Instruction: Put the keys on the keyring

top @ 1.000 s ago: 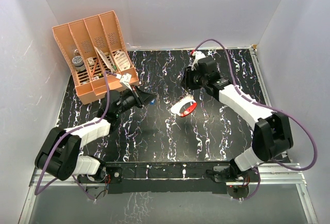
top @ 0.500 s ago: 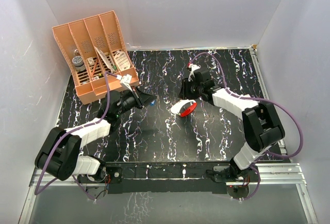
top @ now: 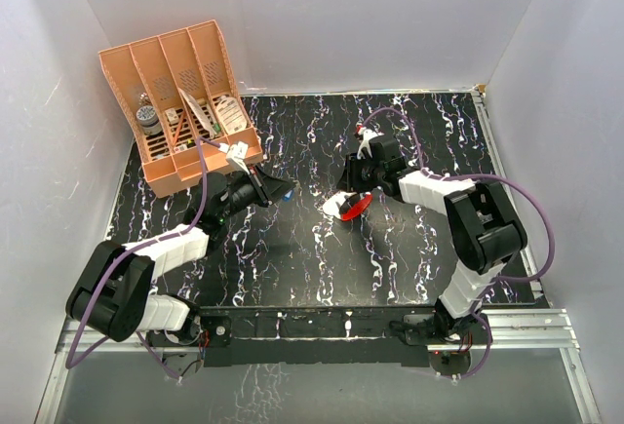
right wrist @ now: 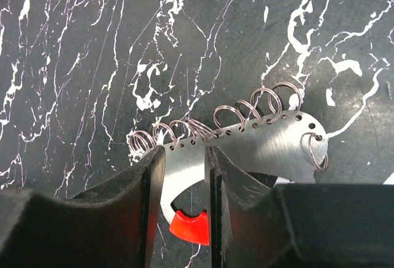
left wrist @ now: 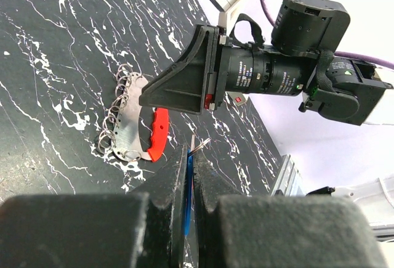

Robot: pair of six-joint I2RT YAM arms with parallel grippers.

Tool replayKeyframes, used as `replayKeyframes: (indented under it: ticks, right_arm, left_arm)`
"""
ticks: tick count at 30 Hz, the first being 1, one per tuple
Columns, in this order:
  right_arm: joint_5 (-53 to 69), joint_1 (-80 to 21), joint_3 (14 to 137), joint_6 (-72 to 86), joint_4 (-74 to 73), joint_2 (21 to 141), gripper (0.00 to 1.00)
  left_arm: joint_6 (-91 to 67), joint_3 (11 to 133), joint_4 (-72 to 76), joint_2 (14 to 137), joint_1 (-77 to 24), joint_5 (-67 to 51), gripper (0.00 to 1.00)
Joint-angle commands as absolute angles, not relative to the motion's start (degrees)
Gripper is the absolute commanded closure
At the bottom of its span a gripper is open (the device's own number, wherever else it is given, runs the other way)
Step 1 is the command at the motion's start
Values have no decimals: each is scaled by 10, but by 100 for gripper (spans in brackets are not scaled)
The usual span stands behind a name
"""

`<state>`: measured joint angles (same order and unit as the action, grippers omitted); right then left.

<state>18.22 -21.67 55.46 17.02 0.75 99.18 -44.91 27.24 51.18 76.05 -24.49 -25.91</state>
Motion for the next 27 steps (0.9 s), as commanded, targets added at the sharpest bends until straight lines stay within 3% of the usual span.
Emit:
replayKeyframes:
  ticks: [1,16,20,24,27]
  right_arm:
    - [203,-210,556,167,75,1007,70]
    - [219,-205,572,147,108,1069,67]
    - [231,-205,571,137,116,1076,77]
    - [232,-205,559,136,131,1068,99]
    - [225,-205,536,138,158,1039,100]
  left_arm:
    - [-448,273,524,752,-242,-257,100]
    - [-442,278,519,761,-236,-258,100]
    - [-442,275,521,764,-234,-258,100]
    - [-442,273,524,767,-233,-258,100]
    - [-442,273,525,769,-232,-259,100]
